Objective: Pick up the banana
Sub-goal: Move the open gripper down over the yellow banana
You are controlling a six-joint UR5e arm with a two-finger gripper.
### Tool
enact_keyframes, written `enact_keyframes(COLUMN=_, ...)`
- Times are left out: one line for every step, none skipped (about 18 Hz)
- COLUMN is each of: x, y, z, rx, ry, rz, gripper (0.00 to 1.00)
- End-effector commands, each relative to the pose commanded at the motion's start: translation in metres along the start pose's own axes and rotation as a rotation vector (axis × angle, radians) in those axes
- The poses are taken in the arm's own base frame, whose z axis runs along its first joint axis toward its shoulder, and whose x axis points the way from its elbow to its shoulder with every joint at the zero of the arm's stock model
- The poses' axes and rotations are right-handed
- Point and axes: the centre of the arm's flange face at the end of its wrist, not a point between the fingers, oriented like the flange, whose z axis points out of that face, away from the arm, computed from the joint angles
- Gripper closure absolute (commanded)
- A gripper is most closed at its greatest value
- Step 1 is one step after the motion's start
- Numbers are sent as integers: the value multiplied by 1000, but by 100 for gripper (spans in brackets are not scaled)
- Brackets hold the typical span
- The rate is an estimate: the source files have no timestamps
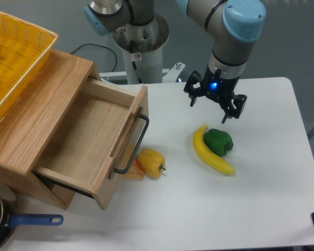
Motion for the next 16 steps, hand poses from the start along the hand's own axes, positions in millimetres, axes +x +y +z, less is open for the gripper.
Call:
enact_keyframes(x=1, y=1, z=1, rx=-1, ry=1, rz=-2, gripper=0)
enact_keyframes(x=-1, y=4, z=2, rx=-1, ry=3, rz=-8, gripper=0)
enact_keyframes(x=-4, y=8, z=2, rx=3, ry=5, rz=-25, gripper=0)
enact_keyframes(x=-5, y=10, z=1, rx=6, ry=6, rz=-31, gripper=0)
enact_keyframes(x=-5, y=11, z=3, rx=3, ry=8, rz=-35, gripper=0)
enact_keyframes(x=-5, y=12, z=6, rx=-1, ry=13, rz=-42, gripper=0)
enact_keyframes(x=-4, y=15, z=9, rx=-5, ry=19, rz=-70, gripper=0)
enact_keyframes(x=-4, y=16, z=12, rx=-9, ry=19, rz=-113, gripper=0)
enact_keyframes(x=-5, y=19, z=15, rx=-13, ry=20, rz=-170, gripper=0)
enact_keyframes(x=-4, y=23, z=22, rx=-22, ry=30, rz=-230, gripper=0)
enact_keyframes(x=-5, y=29, z=26, rx=-39, ry=32, rz=-282, gripper=0)
enact_keyframes(x=-6, y=32, z=28, rx=-56, ry=27, rz=-327, gripper=0)
enact_keyframes(x=-6, y=34, z=32, rx=-77, ry=25, rz=-375, gripper=0)
enact_keyframes(x=-6, y=37, z=42, rx=-103, ry=30, rz=-430, gripper=0)
enact_keyframes(x=-6, y=39, z=49, rx=-122, ry=32, rz=-481, gripper=0)
enact_keyframes(x=-7, y=40, z=50, rx=-125, ry=32, rz=-529, gripper=0)
